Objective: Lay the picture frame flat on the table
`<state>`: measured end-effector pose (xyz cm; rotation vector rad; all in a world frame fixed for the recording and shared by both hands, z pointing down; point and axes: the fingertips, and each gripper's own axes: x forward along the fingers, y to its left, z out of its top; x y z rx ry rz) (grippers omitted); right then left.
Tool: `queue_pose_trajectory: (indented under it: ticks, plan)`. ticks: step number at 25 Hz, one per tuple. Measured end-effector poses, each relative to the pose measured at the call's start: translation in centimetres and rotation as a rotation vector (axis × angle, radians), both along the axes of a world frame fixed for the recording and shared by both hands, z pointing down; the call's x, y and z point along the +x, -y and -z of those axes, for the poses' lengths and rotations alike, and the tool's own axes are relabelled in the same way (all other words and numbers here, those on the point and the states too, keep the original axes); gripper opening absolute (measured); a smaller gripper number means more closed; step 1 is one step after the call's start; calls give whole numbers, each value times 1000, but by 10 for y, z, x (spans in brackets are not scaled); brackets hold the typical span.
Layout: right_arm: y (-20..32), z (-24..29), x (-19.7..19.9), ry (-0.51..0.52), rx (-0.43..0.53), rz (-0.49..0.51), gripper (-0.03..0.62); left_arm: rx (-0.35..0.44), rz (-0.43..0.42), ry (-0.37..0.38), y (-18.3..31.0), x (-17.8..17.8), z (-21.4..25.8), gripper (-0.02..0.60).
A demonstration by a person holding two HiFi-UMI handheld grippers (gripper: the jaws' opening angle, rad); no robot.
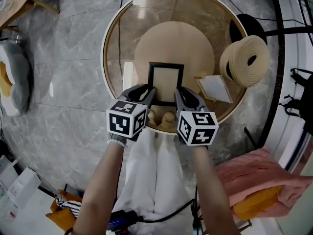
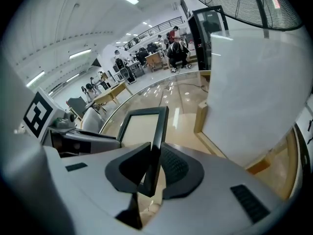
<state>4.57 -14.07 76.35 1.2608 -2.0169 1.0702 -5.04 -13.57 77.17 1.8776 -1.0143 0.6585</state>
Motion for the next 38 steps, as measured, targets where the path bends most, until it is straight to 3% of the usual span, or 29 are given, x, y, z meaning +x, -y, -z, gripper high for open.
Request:
queue_pose_trajectory:
  ticks: [8,13,18,21,25,38]
  plan:
    - [10,-9,1,-33,38,7,84,22,9,6,12,1,-7,106]
    - [12,1,-1,-80,89,33,86,70,-17,61,13,-4,0,106]
    - [15,42,4,-99,177,13,72,140,-16,137,10,-18,28,99]
    - [15,74,4,-93,223,18,51,203,-65,159,9,-17,58,49]
    - [15,118,2,-67,268,16,44,290,-108,138,9,-9,113,26]
    - [6,286,10,-24,426,29,44,485,-127,69,7,11,295,17]
